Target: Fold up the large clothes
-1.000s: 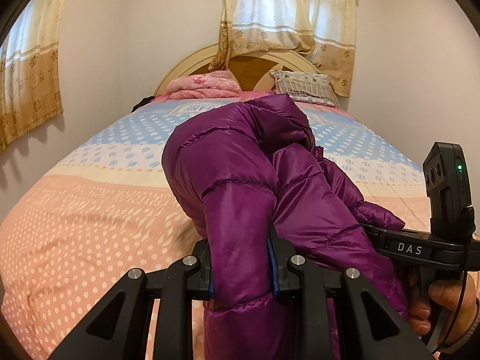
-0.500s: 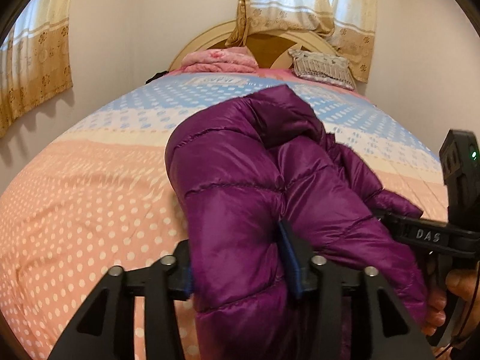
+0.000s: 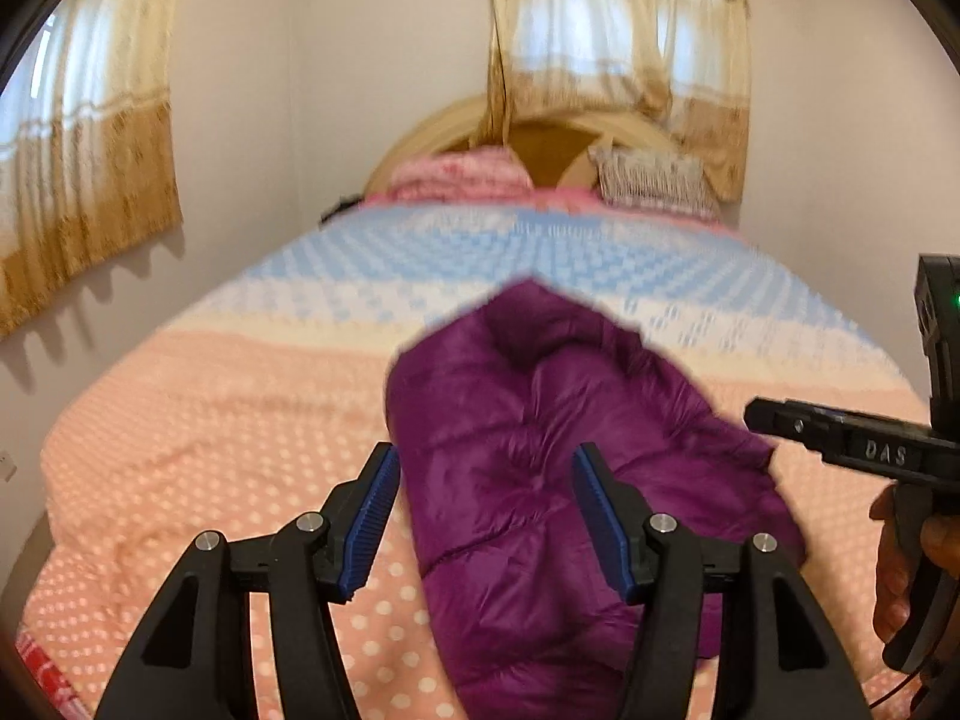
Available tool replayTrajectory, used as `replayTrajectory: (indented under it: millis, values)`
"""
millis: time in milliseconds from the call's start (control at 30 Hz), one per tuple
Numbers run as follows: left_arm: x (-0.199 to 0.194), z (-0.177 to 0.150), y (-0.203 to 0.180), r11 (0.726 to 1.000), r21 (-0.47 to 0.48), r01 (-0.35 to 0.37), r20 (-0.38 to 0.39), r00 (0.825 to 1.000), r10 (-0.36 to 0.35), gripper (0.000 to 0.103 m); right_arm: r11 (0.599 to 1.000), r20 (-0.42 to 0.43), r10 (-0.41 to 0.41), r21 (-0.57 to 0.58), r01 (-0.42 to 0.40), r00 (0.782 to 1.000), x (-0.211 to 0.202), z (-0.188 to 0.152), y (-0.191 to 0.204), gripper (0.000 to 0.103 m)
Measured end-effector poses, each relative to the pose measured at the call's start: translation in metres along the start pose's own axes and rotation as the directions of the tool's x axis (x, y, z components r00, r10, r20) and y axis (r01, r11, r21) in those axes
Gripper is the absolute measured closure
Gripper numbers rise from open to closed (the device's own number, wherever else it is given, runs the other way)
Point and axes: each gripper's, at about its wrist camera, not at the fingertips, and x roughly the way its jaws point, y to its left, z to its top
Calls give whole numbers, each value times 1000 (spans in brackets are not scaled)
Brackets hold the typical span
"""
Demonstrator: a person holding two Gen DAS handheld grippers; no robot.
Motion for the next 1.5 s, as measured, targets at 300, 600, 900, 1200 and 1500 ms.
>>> replayTrajectory:
  millis: [300, 600, 900, 1200, 1500]
  values:
    - [-72, 29, 20, 998, -59, 11, 161, 987, -1, 34, 995, 138, 21, -102, -7, 990, -56, 14, 49, 32]
    - [-73, 35, 31, 997, -76, 18, 179, 984, -4, 33, 993, 147, 51, -116, -34, 988, -59, 12, 54, 32]
    - [-72, 32, 30, 997, -75, 23, 169, 986, -10, 33, 992, 145, 59, -116, -42, 988, -61, 10, 53, 29]
    - [-71, 31, 31, 997, -76, 25, 162, 987, -13, 33, 992, 142, 63, -114, -47, 988, -60, 8, 54, 29]
    - [-70, 30, 32, 997, -78, 24, 158, 987, -11, 33, 992, 138, 66, -118, -50, 988, -60, 6, 55, 29]
